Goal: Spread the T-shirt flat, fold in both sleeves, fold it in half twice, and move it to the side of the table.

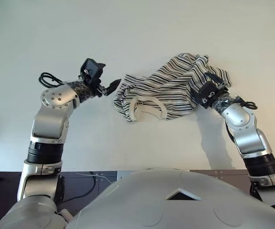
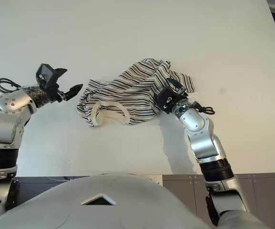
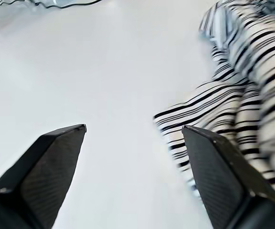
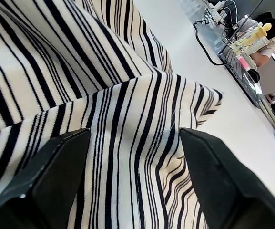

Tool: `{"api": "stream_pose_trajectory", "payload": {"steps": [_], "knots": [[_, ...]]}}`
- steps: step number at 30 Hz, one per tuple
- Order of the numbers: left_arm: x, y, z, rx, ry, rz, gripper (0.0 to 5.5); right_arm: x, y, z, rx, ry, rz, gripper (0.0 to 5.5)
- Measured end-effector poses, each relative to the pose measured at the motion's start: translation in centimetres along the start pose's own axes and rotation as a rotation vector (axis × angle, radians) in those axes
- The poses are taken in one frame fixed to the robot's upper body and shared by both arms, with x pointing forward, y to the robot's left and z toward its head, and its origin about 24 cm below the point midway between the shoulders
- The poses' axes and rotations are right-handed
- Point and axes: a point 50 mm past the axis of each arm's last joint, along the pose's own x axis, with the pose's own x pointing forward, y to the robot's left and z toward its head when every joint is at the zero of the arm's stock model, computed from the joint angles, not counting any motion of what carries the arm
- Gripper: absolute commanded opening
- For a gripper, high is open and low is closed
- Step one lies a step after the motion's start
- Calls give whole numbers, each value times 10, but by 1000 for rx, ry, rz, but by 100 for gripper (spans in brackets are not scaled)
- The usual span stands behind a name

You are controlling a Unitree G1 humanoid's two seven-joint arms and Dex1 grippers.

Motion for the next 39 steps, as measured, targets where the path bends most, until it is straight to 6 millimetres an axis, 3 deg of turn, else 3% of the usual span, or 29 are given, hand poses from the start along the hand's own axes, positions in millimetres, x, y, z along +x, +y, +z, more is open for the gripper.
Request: {"api": "stream_pose_trajectory", "payload": {"steps": [2,4,7,10,13,15,18,21,25,31,36,39], "knots": [[9,8,-9,-3,41,69,373,-4,-1,-2,-73,-28,59,344],[21,-5,-7,-11,11,24,373,-5,-2,1,-113,-70,117,344],[28,-29,12,-46,-119,-120,373,2,-1,5,-124,-104,140,344],[26,-35,24,-71,-187,-174,373,6,-1,5,-134,-118,140,344],[29,-39,19,-20,-139,-210,373,5,-2,5,-136,-121,143,344],[35,-42,1,37,-47,-214,373,1,-5,3,-156,-121,169,344],[43,-40,3,124,-25,-211,373,-3,-9,0,-165,-106,191,344],[43,-38,-1,123,-13,-175,373,-20,-14,-12,-224,-75,233,344],[33,-26,-14,10,1,-84,373,-39,-19,-28,-287,-38,279,344],[19,5,-33,-131,38,111,373,-38,-27,-36,-291,-9,266,344],[29,3,-29,-213,-31,184,373,-29,-31,-32,-303,-22,253,344],[24,5,-6,-295,-181,195,373,-26,-29,-22,-191,-74,222,344]]}}
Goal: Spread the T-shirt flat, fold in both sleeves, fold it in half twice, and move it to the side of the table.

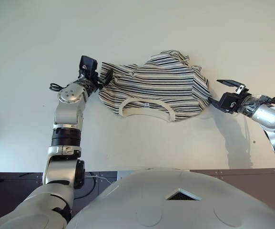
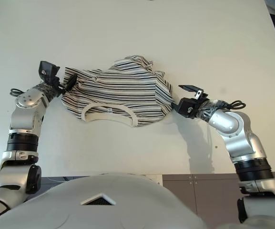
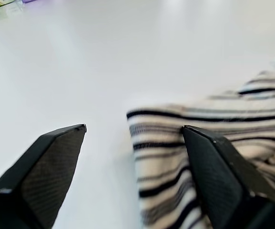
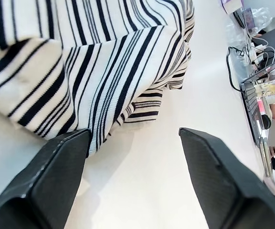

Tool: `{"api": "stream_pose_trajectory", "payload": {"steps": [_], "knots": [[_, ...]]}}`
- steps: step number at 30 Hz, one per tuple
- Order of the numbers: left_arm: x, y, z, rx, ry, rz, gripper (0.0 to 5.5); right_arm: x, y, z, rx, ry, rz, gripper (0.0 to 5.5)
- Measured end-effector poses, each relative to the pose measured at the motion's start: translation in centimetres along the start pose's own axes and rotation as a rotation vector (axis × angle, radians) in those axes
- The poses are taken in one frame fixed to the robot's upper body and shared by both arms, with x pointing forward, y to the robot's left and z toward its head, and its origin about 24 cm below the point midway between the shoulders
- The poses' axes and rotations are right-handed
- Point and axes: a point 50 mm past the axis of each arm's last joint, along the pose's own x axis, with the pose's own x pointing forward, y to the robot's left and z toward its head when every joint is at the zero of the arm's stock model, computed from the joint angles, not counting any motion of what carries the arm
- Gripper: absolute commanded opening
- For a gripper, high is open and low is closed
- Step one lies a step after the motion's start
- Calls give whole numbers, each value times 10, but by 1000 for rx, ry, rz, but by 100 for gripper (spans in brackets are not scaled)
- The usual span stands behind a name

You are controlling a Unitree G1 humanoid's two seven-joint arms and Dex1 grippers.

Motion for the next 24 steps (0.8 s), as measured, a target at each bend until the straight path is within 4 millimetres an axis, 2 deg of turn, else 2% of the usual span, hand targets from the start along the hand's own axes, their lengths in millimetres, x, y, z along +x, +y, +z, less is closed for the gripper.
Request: {"api": "stream_pose_trajectory", "payload": {"steps": [2,4,5,7,10,12,13,14,15,18,21,24], "knots": [[-9,0,23,-26,-103,-15,373,0,-5,21,34,-93,-28,344],[-23,-3,33,-11,-141,-52,373,-3,-11,37,25,-147,-50,344],[-36,0,37,32,-138,-66,373,-8,-12,45,15,-167,-60,344],[-63,16,35,218,-66,-35,373,-15,0,49,-5,-160,-6,344],[-97,32,7,570,79,-31,373,-26,30,36,-50,-78,116,344],[-130,33,-27,737,216,-151,373,-35,48,33,-101,-59,183,344],[-144,33,-36,806,249,-225,373,-38,51,34,-131,-62,196,344],[-151,34,-36,905,252,-311,373,-39,52,35,-175,-57,205,344],[-153,35,-35,1008,265,-404,373,-37,51,35,-220,-58,203,344],[-131,28,-30,1125,192,-474,373,-25,40,31,-314,-40,171,344],[-106,12,-31,1185,72,-463,373,-16,36,28,-350,-32,151,344],[-86,6,-32,1260,-4,-425,373,-14,37,24,-365,-41,127,344]]}}
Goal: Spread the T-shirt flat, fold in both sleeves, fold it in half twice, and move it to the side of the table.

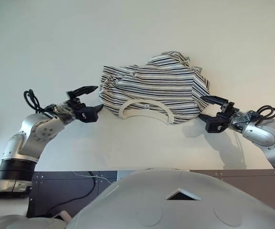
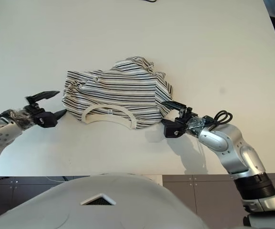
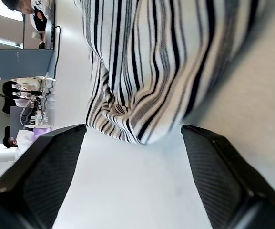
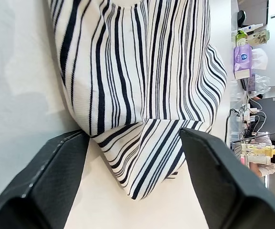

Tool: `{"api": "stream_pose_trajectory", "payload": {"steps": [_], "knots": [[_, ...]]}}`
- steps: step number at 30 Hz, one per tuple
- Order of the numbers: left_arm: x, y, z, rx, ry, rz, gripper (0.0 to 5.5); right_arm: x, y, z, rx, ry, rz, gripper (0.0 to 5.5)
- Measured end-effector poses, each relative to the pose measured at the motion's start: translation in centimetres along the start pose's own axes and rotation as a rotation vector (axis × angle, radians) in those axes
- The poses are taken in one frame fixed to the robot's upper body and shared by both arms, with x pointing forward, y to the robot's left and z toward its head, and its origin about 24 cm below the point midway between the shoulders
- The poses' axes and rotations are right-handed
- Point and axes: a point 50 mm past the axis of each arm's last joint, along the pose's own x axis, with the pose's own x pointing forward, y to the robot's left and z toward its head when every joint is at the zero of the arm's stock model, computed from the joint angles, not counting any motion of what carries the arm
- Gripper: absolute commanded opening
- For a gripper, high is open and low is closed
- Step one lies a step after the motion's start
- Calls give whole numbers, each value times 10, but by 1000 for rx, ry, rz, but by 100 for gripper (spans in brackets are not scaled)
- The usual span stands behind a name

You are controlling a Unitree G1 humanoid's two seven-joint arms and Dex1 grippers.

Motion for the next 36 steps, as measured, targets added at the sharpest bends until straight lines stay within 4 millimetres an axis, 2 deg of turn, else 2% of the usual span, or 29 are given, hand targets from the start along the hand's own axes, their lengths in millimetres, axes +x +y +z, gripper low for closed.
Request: {"api": "stream_pose_trajectory", "payload": {"steps": [7,16,24,30,33,36], "knots": [[5,-2,-14,69,-3,93,373,5,3,0,16,-5,-40,344],[7,-9,-12,77,-60,139,373,6,10,5,-18,-18,-85,344],[16,-5,-16,66,-62,158,373,17,16,19,5,-143,-73,344],[20,-3,-17,68,-68,162,373,37,17,13,-11,-86,-265,344],[22,-2,-17,69,-74,160,373,29,28,11,1,-35,-347,344],[21,-4,-17,64,-72,172,373,18,45,20,11,4,-419,344]]}}
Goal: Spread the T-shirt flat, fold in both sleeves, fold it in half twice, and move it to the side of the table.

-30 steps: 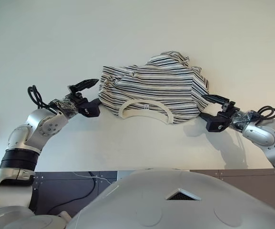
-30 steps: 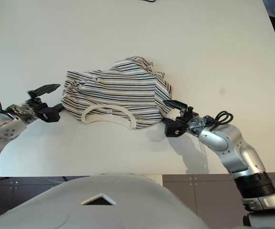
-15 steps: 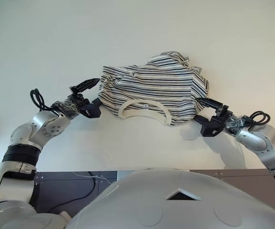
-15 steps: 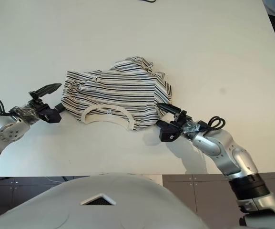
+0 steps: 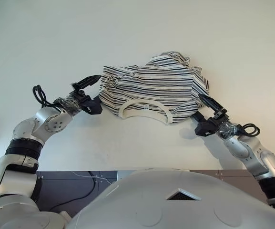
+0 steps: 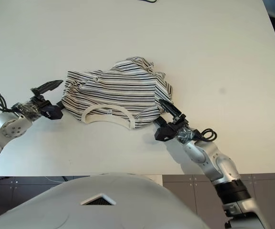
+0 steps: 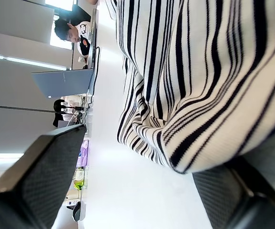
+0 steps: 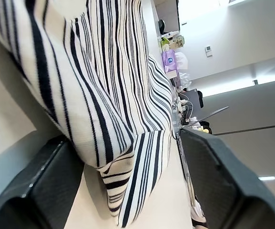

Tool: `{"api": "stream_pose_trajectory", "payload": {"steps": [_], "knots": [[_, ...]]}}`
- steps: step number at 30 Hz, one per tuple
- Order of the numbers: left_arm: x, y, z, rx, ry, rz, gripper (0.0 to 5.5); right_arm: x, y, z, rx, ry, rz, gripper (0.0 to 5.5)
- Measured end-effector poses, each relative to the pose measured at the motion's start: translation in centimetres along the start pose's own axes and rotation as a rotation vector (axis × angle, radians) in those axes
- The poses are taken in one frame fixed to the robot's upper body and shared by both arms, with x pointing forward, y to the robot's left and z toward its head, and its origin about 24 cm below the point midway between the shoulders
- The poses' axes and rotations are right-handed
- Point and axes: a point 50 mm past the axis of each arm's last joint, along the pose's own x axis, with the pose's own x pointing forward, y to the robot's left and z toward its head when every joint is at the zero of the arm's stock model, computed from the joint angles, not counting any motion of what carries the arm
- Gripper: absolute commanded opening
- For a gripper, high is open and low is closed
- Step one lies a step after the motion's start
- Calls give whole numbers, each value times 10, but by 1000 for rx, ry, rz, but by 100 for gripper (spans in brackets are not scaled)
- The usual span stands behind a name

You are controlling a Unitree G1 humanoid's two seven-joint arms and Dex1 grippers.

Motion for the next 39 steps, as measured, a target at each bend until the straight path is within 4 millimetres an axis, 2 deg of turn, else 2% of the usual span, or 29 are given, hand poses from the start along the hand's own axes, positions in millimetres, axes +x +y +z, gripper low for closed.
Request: {"api": "stream_pose_trajectory", "payload": {"steps": [6,8,14,18,25,33,36,39], "knots": [[-1,-1,-1,-6,1,12,373,-2,7,6,-1,49,-90,344],[-1,-1,-1,-8,0,15,376,-1,7,5,-7,55,-97,318],[-2,-7,0,3,-4,9,265,3,9,2,-15,47,-69,187],[-3,-11,1,15,-9,3,197,3,7,3,-5,35,-65,126],[-7,-7,4,71,-46,22,99,7,-1,2,-2,21,-94,14],[-10,-3,7,119,-88,24,12,10,-3,2,0,14,-99,10],[-10,-2,6,120,-86,31,12,11,-4,0,15,16,-89,10],[-10,-1,4,47,-49,62,12,16,-11,-5,109,42,-83,10]]}}
